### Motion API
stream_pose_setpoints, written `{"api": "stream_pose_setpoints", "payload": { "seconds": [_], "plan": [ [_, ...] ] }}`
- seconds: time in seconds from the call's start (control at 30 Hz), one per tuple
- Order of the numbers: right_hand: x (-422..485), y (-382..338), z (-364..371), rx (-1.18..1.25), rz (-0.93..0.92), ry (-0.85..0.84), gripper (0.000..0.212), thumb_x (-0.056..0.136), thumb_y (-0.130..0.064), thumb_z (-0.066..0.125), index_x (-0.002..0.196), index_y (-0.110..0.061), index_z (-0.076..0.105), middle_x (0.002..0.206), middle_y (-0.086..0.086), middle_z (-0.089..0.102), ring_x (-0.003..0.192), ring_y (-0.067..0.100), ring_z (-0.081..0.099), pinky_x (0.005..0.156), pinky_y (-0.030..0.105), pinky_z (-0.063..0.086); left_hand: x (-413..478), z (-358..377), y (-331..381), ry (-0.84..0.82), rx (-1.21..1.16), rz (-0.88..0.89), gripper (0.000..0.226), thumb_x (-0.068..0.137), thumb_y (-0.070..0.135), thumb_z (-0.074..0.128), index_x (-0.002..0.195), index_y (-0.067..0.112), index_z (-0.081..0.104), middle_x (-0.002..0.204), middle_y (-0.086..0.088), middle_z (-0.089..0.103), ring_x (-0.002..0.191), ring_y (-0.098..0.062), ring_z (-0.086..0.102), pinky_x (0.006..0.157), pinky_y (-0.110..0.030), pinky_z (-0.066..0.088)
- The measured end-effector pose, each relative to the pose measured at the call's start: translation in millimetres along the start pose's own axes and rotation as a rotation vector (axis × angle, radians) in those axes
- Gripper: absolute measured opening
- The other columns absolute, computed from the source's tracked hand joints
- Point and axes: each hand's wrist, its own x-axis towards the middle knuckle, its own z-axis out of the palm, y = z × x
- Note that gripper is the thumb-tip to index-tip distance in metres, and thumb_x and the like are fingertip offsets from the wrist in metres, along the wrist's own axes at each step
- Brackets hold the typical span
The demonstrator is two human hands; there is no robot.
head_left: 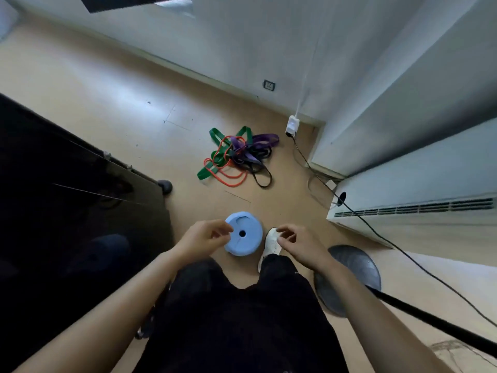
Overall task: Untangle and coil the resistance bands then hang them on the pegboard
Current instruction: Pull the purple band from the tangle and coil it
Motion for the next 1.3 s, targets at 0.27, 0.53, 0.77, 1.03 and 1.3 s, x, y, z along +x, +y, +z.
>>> {"api": "stream_pose_setpoints", "payload": {
  "seconds": [0.27, 0.53, 0.77, 1.03, 1.3],
  "plan": [
    [135.6, -52.5, -84.4, -0.128, -0.047, -0.126, 0.028, 0.092, -0.031, 0.065, 0.119, -0.023, 0.069, 0.096, -0.010, 0.067, 0.088, 0.009, 0.064, 0.088, 0.033, 0.054, 83.4, -61.6, 26.4, 0.047, -0.152, -0.036, 0.018, 0.094, 0.031, 0.064, 0.110, 0.035, 0.070, 0.101, 0.016, 0.073, 0.098, -0.004, 0.068, 0.086, -0.031, 0.056],
    [285.0, -107.3, -90.7, -0.148, 0.067, -0.133, 0.027, 0.092, -0.030, 0.067, 0.119, -0.026, 0.068, 0.098, -0.008, 0.069, 0.086, 0.007, 0.063, 0.084, 0.027, 0.051, 231.4, -173.2, -53.2, -0.031, -0.211, -0.061, 0.024, 0.087, 0.038, 0.064, 0.110, 0.033, 0.071, 0.101, 0.012, 0.074, 0.094, -0.009, 0.068, 0.092, -0.038, 0.056],
    [452.3, -72.4, -71.4, -0.100, 0.163, -0.159, 0.022, 0.090, -0.024, 0.067, 0.111, -0.025, 0.069, 0.093, -0.008, 0.069, 0.083, 0.006, 0.062, 0.075, 0.018, 0.046, 412.2, -214.2, -137.3, 0.030, -0.221, -0.159, 0.015, 0.096, 0.005, 0.064, 0.108, 0.009, 0.071, 0.102, -0.010, 0.070, 0.086, -0.016, 0.061, 0.074, -0.008, 0.044],
    [719.6, 80.2, 12.7, -0.209, 0.255, -0.169, 0.021, 0.089, -0.026, 0.068, 0.108, -0.018, 0.070, 0.090, -0.003, 0.068, 0.097, 0.024, 0.066, 0.092, 0.040, 0.054, 622.3, -124.6, -259.2, 0.084, -0.189, -0.251, 0.014, 0.088, 0.023, 0.070, 0.102, 0.027, 0.072, 0.097, 0.005, 0.071, 0.094, -0.019, 0.068, 0.089, -0.036, 0.054],
    [893.8, 206.4, 114.0, -0.627, -0.107, 0.055, 0.065, 0.088, -0.029, 0.071, 0.147, -0.018, 0.045, 0.147, 0.007, 0.045, 0.128, 0.034, 0.044, 0.105, 0.048, 0.040, 777.3, 2.6, -365.6, 0.209, 0.063, -0.123, 0.035, 0.089, 0.031, 0.069, 0.123, 0.023, 0.065, 0.117, 0.004, 0.069, 0.103, -0.017, 0.066, 0.087, -0.037, 0.054]
  ]
}}
